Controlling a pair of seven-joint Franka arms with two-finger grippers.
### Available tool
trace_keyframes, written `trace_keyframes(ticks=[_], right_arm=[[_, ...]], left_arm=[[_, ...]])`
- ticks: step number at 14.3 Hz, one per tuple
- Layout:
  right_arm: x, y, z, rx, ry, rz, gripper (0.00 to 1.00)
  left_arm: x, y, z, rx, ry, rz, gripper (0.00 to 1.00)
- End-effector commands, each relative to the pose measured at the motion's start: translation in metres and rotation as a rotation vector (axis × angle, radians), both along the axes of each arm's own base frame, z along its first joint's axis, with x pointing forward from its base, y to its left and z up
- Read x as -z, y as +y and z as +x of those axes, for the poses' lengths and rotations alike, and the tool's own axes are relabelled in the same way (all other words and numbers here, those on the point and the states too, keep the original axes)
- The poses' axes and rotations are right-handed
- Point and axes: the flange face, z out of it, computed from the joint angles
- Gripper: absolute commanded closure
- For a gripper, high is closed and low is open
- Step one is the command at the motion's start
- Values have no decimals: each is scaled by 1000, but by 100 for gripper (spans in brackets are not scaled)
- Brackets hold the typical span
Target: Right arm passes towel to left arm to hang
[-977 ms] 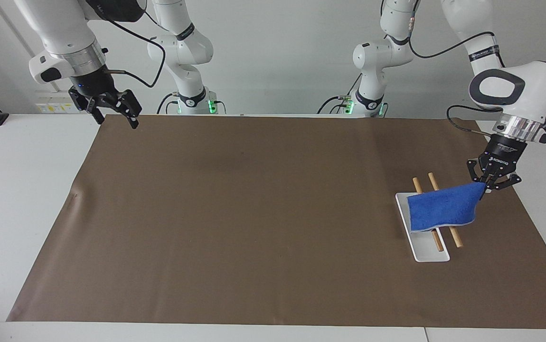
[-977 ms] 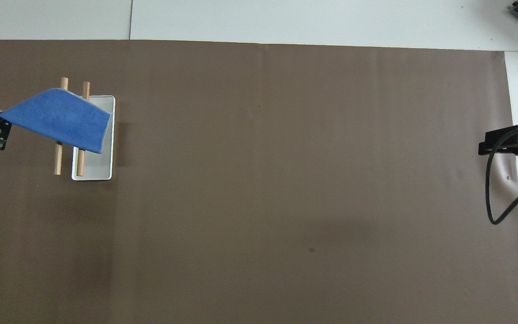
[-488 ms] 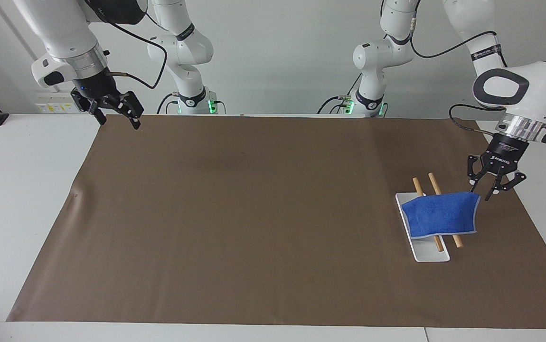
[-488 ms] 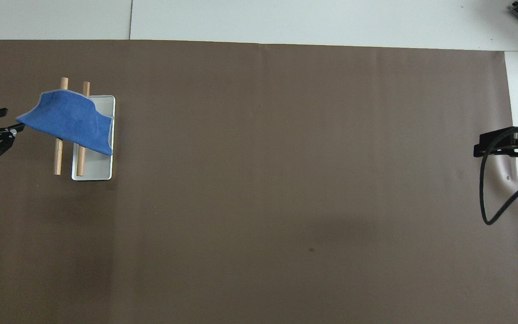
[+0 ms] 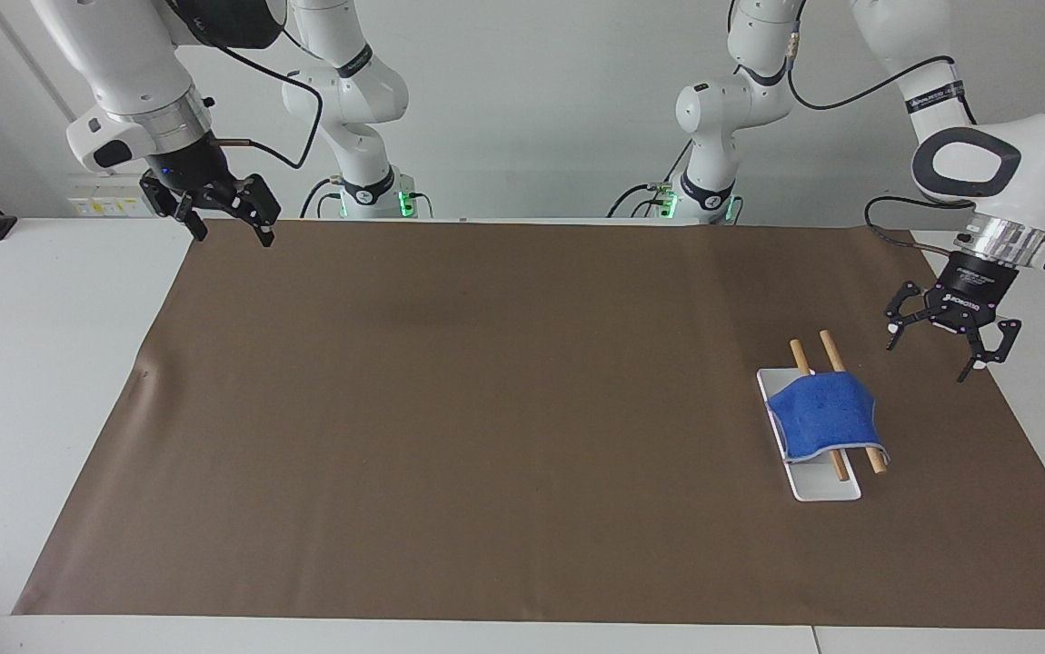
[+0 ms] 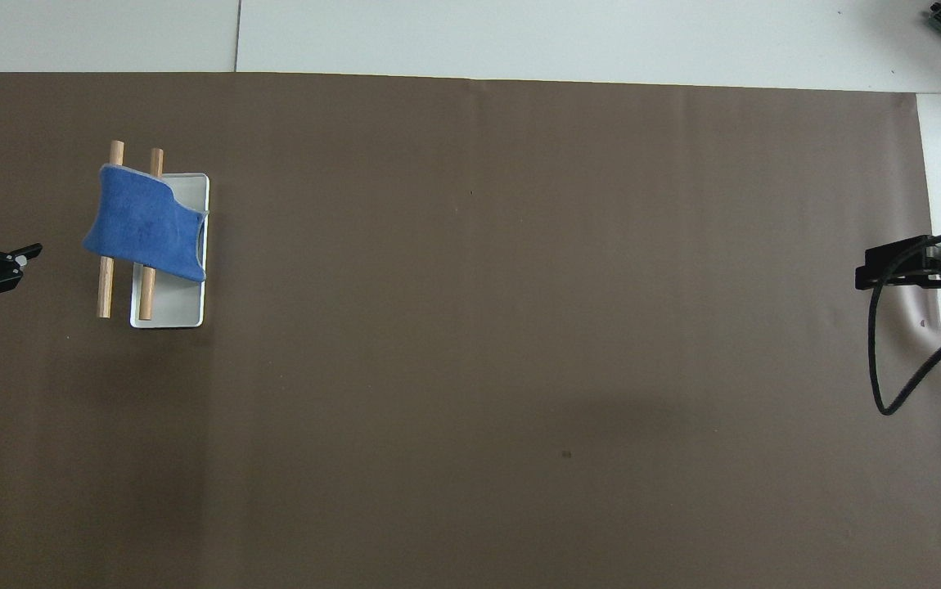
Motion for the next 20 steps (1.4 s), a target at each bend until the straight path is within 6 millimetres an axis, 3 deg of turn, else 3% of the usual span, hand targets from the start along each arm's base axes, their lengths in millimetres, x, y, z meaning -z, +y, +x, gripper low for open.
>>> trace_keyframes(ticks=[1,6,8,13,16,20], right_arm=[[1,2,-4,-17,11,-3,0],[1,3,-3,19,7,-2,0],[-1,13,3,-4,-2,-20,0],[2,17,0,-10,3,-16,0],[1,17,2,-13,-5,-19,0],[1,15,2,-30,-4,-56,0]], left_arm=[[-15,-5,3,68,-5,50,0],[-51,-76,8,213,-58,112,0],[-61,-112,3,324,-43,171,0],[-81,-215,-14,611,-8,294,0],[-83,-237,-20,782,29,475,0],[-94,-225,-23,1247,-7,622,0]])
